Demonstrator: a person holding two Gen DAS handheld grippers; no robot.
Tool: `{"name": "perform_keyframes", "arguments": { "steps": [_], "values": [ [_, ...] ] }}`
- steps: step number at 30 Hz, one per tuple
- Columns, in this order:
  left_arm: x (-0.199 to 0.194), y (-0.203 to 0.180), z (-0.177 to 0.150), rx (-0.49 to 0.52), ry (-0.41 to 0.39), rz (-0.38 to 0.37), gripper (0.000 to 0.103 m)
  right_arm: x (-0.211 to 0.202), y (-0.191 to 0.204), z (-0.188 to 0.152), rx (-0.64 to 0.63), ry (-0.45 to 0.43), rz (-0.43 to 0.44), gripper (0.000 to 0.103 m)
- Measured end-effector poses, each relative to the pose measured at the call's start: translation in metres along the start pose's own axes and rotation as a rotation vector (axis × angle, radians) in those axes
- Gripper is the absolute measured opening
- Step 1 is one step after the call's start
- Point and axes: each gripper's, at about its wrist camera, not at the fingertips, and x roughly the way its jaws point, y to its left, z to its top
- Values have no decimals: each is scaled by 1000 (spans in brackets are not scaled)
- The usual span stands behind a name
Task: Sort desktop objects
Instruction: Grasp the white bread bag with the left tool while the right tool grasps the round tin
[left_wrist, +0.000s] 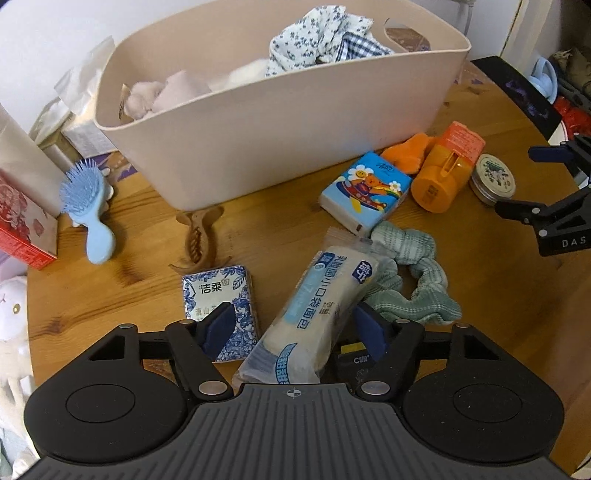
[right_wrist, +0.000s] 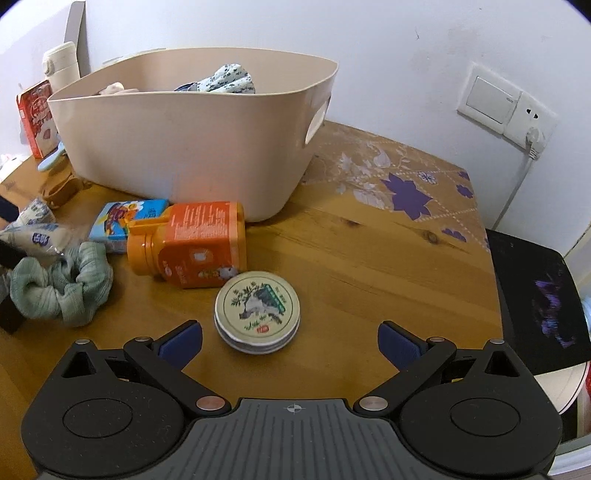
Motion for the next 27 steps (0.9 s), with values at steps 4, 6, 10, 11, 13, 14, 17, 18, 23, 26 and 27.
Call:
{"name": "perform_keyframes", "arguments": {
  "steps": [4,6,10,11,13,14,17,18,23,26,27],
  "values": [
    [6,4,2,-13,22,-44,60,9,-2,3,5,15,23,90],
    [8,4,3,-17,28,-68,53,12,-1,4,4,22,28,87],
    [10,4,5,-28,35,-97,44,17,2,7,1,30,51,76],
    [10,5,5,-31,34,-106,39,17,3,7,-1,32,58,70],
    [10,6,5,-38,34,-118,35,17,4,8,2,26,76,59],
    [10,7,5,-40,34,-123,34,17,5,9,2,23,83,55],
    [10,7,4,-41,34,-125,31,17,7,10,-3,30,90,52],
    [9,7,4,-43,34,-124,30,16,7,10,-2,33,96,52],
    [5,5,1,-42,34,-115,27,12,12,7,-11,44,93,51],
    [3,3,-2,-34,25,-105,26,7,15,4,-12,45,90,51],
    [1,3,-2,-39,20,-104,26,5,15,4,-13,45,88,51]
  ]
}}
